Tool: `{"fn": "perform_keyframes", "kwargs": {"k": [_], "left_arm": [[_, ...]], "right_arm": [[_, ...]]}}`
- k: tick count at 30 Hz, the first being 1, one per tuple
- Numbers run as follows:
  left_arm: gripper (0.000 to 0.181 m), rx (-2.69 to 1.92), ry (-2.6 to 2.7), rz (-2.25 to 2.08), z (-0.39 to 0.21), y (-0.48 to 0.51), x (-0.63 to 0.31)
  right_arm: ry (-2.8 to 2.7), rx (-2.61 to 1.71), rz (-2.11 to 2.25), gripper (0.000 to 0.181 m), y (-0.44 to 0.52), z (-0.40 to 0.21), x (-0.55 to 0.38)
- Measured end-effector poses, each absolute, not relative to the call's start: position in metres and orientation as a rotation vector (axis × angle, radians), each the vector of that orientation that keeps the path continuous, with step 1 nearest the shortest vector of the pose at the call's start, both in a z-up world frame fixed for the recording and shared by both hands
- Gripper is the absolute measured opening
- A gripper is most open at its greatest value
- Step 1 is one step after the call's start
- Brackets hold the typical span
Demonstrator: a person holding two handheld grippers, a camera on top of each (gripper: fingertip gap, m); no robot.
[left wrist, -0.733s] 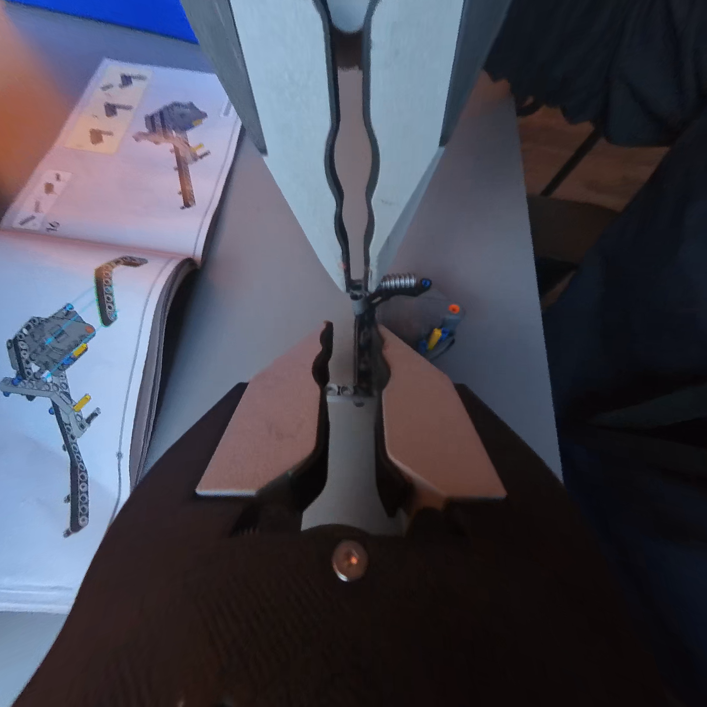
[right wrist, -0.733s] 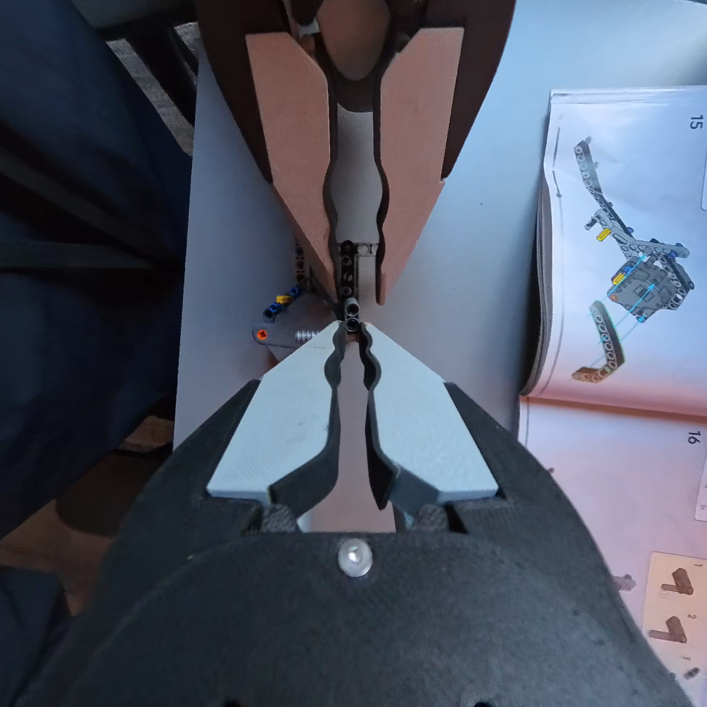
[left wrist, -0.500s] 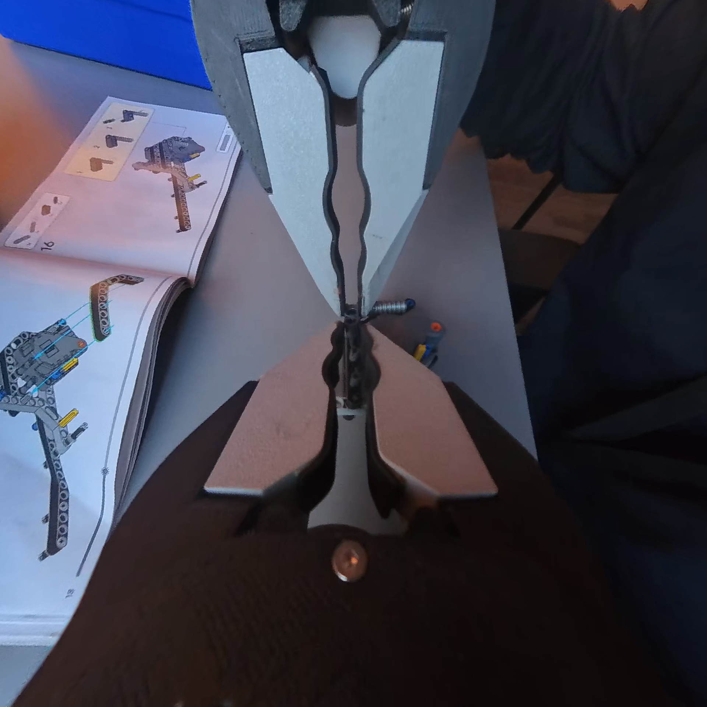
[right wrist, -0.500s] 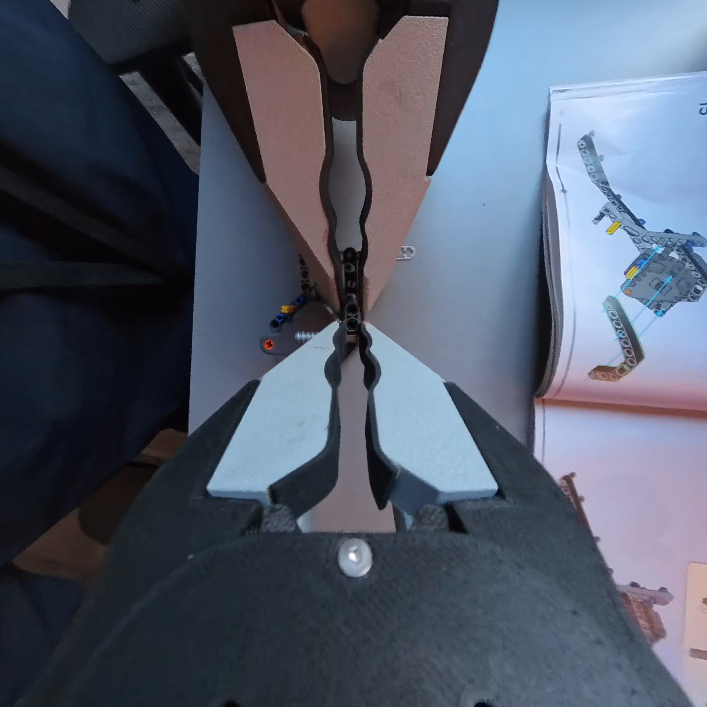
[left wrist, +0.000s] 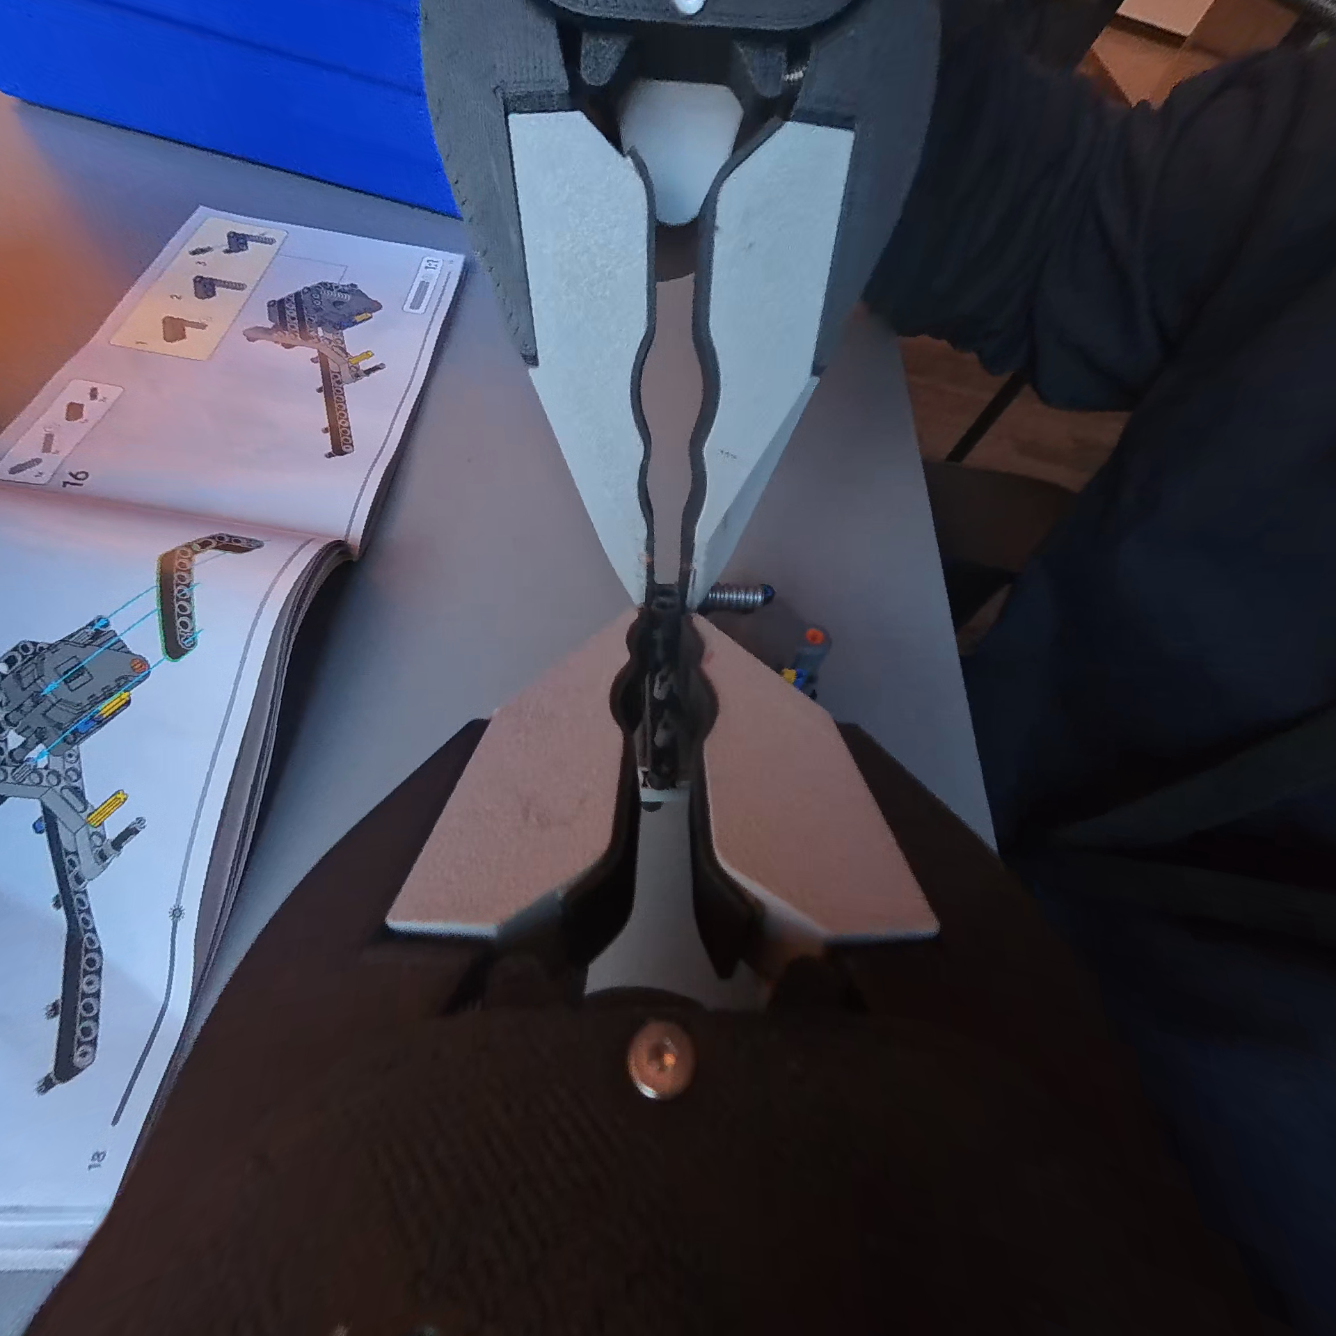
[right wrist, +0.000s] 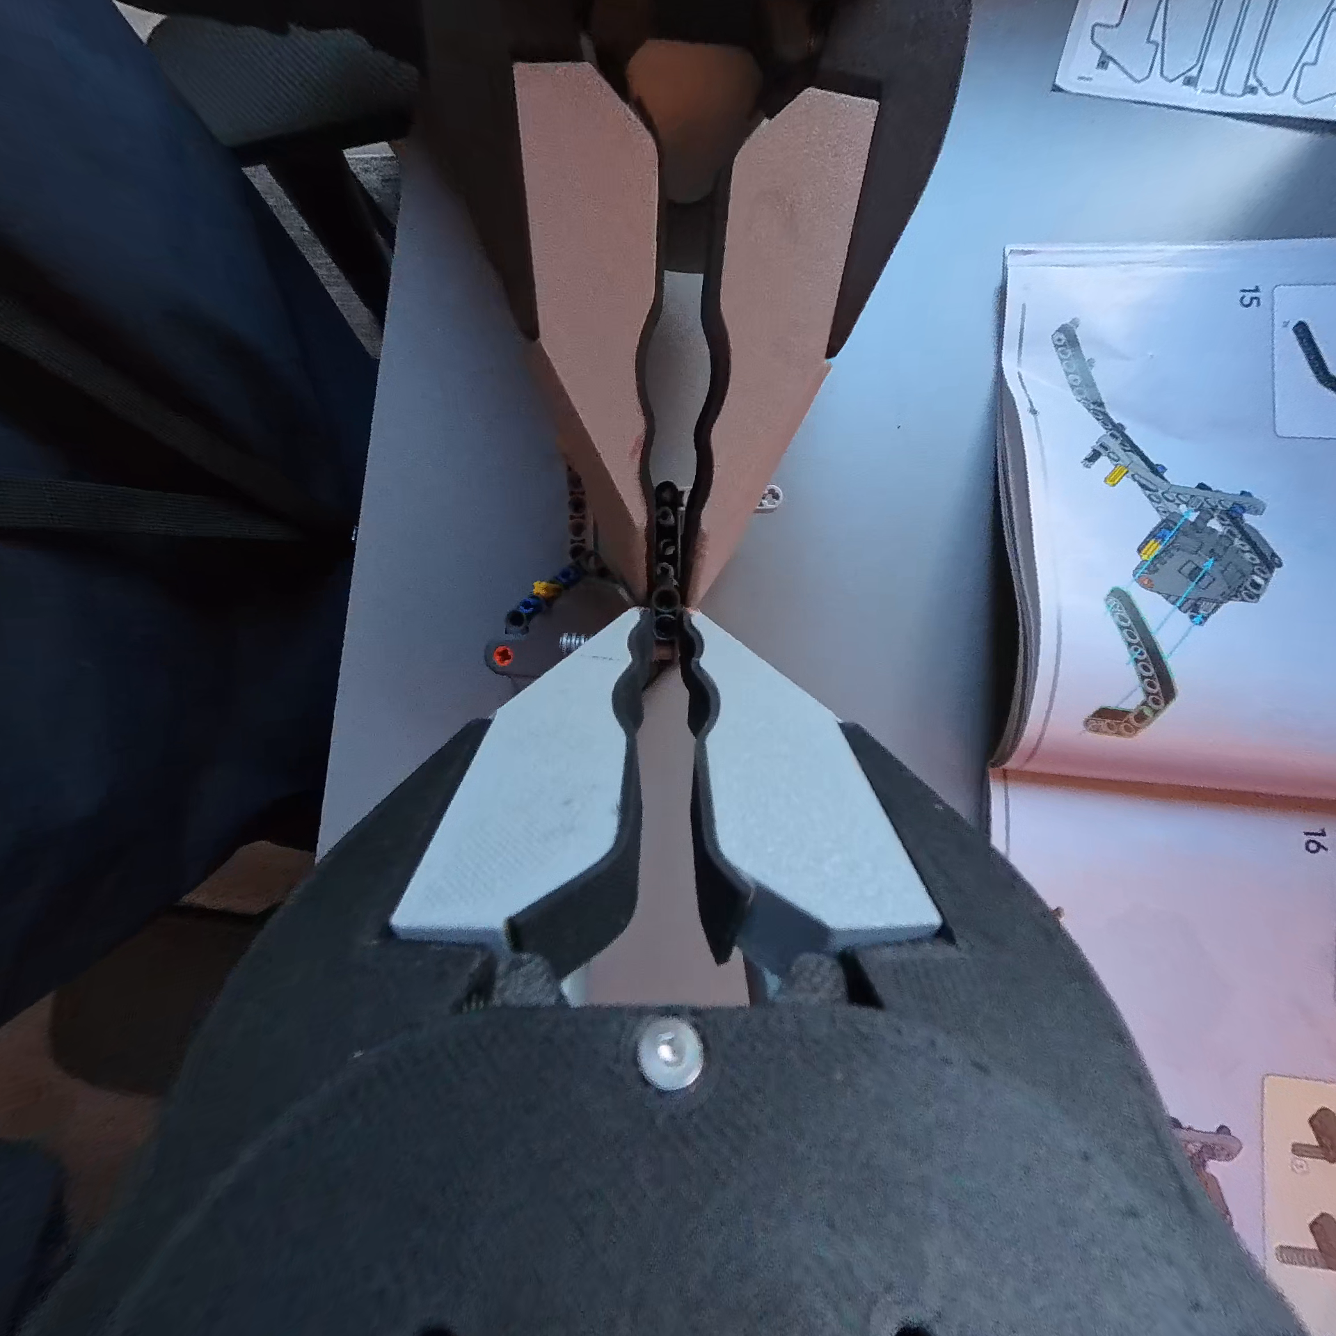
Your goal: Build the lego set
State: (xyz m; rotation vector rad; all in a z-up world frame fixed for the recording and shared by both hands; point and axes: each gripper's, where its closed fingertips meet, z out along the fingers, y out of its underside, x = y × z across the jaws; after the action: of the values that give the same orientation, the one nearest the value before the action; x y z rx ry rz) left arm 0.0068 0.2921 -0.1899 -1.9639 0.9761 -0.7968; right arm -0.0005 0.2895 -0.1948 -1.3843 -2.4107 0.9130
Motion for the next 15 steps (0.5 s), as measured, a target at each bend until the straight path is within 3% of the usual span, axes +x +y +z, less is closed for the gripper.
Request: {"fn": "perform_keyframes", "kwargs": {"k": [5,8,15], "left_arm": [[0.004,-2.002,0.943,-0.823,-0.191,0.294,0.004],[0.022,-2.038,0.939,-0.789,-0.19,0.294,-0.006],[0.02,-2.152,1.127,-0.732,-0.22,0.275,-0.006]], "right_arm": [[-2.378,-1.44,0.957,0.004,0.291,-0.196,-0.001],[-2.369,-1.525,0.926,0.005,0.297,-0.195,-0.001],[-2.501,-1.569,0.775,0.005,0.287,-0.2,0.002]]}}
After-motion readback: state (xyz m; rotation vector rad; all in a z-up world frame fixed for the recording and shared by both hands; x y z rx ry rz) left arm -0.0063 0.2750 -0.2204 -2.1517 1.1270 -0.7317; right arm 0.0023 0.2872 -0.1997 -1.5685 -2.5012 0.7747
